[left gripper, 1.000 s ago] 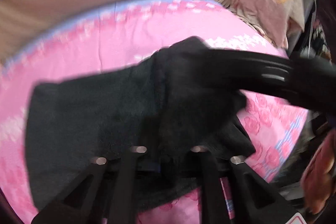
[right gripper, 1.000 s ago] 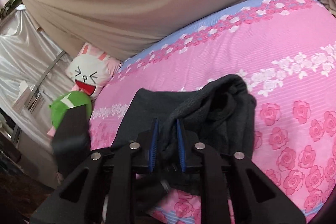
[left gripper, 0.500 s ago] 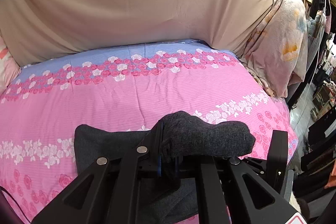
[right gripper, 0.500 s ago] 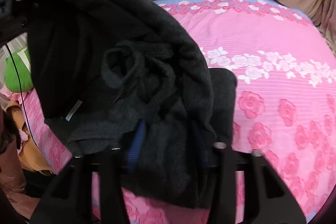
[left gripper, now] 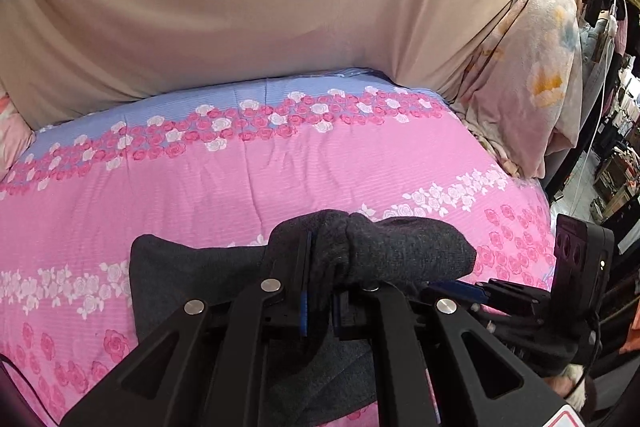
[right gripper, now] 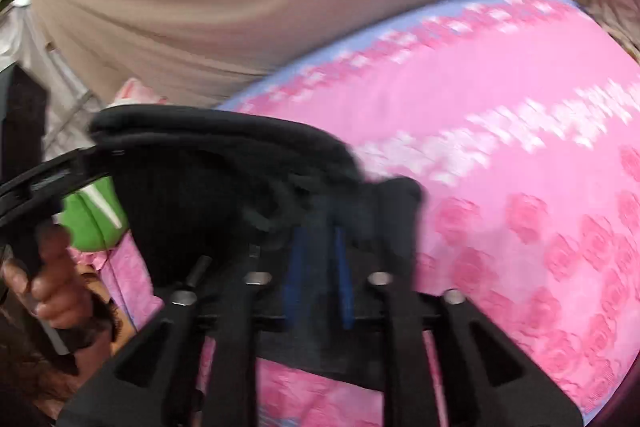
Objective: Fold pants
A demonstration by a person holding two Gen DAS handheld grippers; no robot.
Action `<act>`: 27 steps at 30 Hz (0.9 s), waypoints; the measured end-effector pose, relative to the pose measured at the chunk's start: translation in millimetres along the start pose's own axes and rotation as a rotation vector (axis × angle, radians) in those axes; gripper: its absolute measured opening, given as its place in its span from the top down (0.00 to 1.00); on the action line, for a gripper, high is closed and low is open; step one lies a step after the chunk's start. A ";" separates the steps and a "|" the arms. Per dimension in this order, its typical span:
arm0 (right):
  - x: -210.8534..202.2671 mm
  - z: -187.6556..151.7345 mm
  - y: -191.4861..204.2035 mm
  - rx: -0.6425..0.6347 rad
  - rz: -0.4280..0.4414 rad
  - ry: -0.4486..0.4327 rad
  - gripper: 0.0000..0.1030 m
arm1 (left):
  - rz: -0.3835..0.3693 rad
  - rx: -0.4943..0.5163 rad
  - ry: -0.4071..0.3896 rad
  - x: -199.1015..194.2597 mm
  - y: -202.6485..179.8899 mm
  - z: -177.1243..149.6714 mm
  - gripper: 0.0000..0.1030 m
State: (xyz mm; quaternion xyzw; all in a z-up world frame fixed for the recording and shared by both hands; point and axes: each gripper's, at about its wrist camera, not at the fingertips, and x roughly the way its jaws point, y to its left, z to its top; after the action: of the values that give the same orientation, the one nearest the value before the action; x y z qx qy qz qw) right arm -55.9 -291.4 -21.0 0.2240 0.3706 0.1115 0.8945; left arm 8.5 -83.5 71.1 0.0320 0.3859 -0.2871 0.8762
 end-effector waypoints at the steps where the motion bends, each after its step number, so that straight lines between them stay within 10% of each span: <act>1: 6.5 1.2 10.0 -0.032 0.000 0.003 0.60 | -0.002 0.002 -0.003 -0.3 -0.7 1.2 0.94; 6: 65.9 4.4 42.9 -0.100 0.040 0.098 0.85 | 0.002 0.004 -0.001 0.7 -0.6 2.9 0.94; 10: 79.9 -0.7 75.3 -0.170 0.106 0.125 0.85 | 0.002 0.014 0.007 4.1 0.3 1.7 0.94; 15: 16.0 -0.9 33.0 -0.112 -0.070 0.014 0.48 | -0.014 0.019 0.011 6.6 2.7 -3.2 0.94; 22: 22.7 -18.8 18.6 -0.098 -0.055 0.101 0.48 | -0.037 -0.019 0.021 15.4 5.7 -6.5 0.94; 25: 46.1 -18.3 25.2 -0.135 -0.136 0.121 0.90 | -0.032 -0.029 0.014 11.9 10.8 -1.4 0.94; 27: 46.5 -14.5 36.3 -0.168 -0.118 0.121 0.96 | -0.023 -0.023 -0.006 3.1 11.7 4.7 0.94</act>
State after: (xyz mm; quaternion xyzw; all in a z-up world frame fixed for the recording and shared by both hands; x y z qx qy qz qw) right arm -34.8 -238.1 -41.0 0.1188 0.4258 0.1027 0.8911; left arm 19.4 -76.6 70.3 0.0168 0.3869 -0.2930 0.8742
